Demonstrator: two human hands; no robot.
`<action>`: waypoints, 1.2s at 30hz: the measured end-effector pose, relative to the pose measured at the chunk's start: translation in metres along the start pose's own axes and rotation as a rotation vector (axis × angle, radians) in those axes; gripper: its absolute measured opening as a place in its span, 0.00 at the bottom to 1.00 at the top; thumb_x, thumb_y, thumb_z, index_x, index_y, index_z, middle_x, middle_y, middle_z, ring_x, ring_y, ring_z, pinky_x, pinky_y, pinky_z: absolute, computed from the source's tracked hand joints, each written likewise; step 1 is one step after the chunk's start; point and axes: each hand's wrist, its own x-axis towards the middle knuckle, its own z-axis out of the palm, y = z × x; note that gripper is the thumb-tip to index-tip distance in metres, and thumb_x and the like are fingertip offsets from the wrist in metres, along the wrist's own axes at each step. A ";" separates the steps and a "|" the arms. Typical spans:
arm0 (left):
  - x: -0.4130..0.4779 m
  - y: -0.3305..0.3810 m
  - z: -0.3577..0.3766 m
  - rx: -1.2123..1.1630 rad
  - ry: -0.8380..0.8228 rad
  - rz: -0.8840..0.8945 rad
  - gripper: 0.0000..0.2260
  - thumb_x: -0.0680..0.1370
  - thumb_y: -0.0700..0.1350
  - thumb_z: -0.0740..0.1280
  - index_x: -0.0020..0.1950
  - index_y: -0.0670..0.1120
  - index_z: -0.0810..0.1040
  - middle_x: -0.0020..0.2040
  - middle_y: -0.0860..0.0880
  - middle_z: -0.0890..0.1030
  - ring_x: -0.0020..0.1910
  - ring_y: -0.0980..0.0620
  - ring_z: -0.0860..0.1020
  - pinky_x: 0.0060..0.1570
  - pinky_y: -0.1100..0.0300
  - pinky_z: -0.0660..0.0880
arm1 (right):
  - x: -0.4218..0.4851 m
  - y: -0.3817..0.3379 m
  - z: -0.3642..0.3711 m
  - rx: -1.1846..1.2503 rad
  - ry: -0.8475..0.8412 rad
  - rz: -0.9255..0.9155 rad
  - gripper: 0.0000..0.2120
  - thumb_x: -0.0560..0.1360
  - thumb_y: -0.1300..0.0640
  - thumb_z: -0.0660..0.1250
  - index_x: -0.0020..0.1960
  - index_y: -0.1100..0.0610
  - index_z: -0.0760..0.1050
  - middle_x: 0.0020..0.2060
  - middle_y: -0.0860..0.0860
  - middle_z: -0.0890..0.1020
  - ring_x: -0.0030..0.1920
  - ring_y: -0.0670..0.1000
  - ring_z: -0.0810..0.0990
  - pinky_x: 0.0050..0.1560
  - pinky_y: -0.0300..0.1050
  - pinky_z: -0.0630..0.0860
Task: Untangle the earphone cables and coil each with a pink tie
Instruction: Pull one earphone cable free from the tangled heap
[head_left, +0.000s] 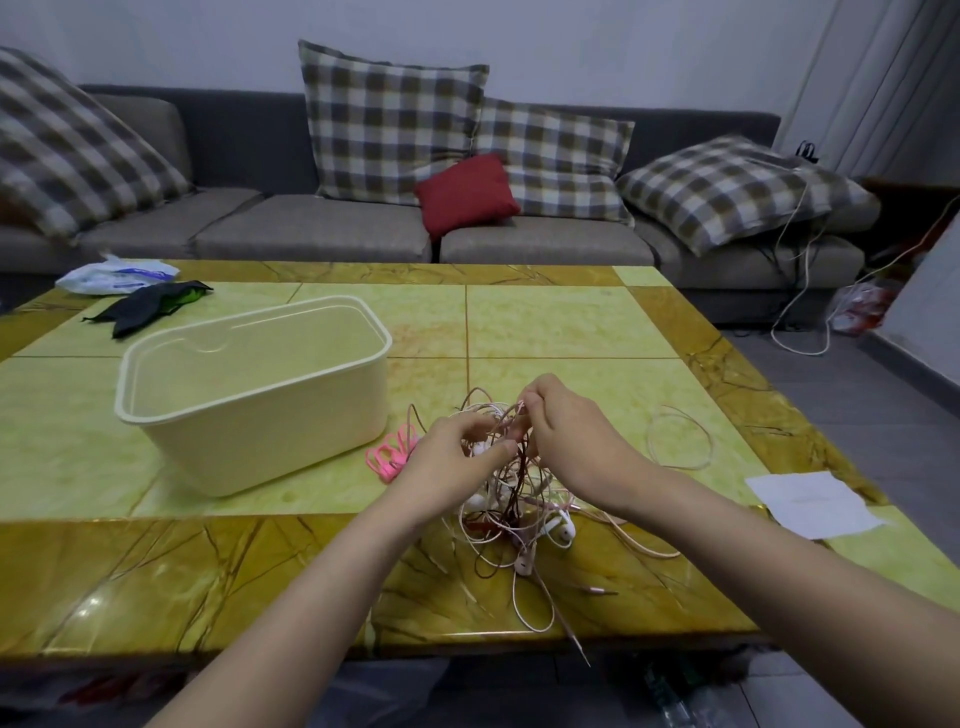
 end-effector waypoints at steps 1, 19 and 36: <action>0.000 0.000 -0.001 -0.036 0.009 -0.026 0.17 0.75 0.50 0.68 0.63 0.47 0.76 0.57 0.50 0.78 0.55 0.53 0.76 0.50 0.62 0.71 | 0.000 0.000 0.001 0.002 -0.006 -0.001 0.10 0.83 0.55 0.47 0.50 0.56 0.66 0.38 0.49 0.76 0.37 0.49 0.75 0.42 0.50 0.73; -0.004 0.003 0.000 -0.157 -0.068 -0.026 0.09 0.77 0.44 0.67 0.48 0.38 0.78 0.35 0.50 0.73 0.34 0.58 0.71 0.32 0.74 0.67 | 0.003 0.012 0.003 -0.019 -0.019 0.043 0.10 0.83 0.55 0.48 0.50 0.56 0.67 0.39 0.51 0.79 0.38 0.50 0.77 0.46 0.54 0.76; -0.011 -0.002 -0.020 0.048 -0.189 -0.032 0.09 0.77 0.51 0.65 0.45 0.49 0.83 0.32 0.50 0.75 0.32 0.54 0.69 0.35 0.63 0.67 | -0.004 0.021 -0.002 -0.229 -0.027 0.054 0.11 0.82 0.54 0.51 0.52 0.56 0.71 0.41 0.51 0.80 0.41 0.52 0.78 0.40 0.47 0.72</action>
